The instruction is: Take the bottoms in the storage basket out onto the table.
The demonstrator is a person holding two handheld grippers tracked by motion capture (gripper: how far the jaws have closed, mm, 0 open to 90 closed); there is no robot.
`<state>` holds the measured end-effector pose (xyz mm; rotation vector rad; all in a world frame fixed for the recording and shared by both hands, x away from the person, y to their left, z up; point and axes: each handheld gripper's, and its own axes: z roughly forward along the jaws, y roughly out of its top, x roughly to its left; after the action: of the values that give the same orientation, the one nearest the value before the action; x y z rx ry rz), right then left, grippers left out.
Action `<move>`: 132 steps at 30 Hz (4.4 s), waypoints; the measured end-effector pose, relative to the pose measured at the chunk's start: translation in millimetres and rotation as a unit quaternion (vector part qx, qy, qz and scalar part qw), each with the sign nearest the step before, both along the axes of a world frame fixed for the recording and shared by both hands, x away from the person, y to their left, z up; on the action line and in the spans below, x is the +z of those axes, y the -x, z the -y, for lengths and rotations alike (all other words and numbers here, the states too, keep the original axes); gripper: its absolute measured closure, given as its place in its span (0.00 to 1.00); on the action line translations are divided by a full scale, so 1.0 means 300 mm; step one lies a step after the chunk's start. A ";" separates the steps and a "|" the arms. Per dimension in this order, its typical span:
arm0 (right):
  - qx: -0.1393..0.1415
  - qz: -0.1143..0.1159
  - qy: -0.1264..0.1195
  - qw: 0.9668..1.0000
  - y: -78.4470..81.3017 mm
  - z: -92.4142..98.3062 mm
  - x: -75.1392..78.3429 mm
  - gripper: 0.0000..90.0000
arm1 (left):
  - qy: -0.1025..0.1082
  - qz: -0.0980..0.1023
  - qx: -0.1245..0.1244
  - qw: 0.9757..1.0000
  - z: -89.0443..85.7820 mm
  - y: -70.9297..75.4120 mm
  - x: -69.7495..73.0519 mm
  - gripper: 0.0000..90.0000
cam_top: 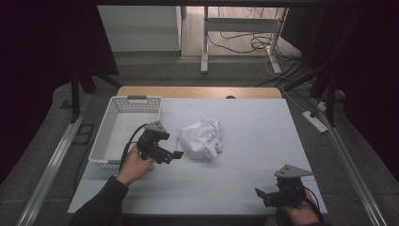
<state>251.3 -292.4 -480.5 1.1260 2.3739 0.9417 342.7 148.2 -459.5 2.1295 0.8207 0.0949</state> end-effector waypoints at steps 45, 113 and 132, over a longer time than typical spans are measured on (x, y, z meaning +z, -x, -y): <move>-0.001 0.001 0.005 1.000 0.001 -0.001 -0.001 0.01 | 0.021 -0.003 0.037 0.999 -0.142 0.153 -0.029 0.01; -0.003 -0.001 0.008 1.000 0.001 -0.004 -0.002 0.01 | 0.031 -0.009 0.139 0.990 -0.395 0.415 -0.118 0.00; -0.003 0.000 0.009 1.000 0.002 -0.004 -0.002 0.01 | 0.015 -0.006 0.167 0.986 -0.457 0.455 -0.152 0.00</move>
<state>250.8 -291.3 -481.0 1.1251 2.3729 0.9176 206.2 285.3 -505.0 1.9477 1.1731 0.2432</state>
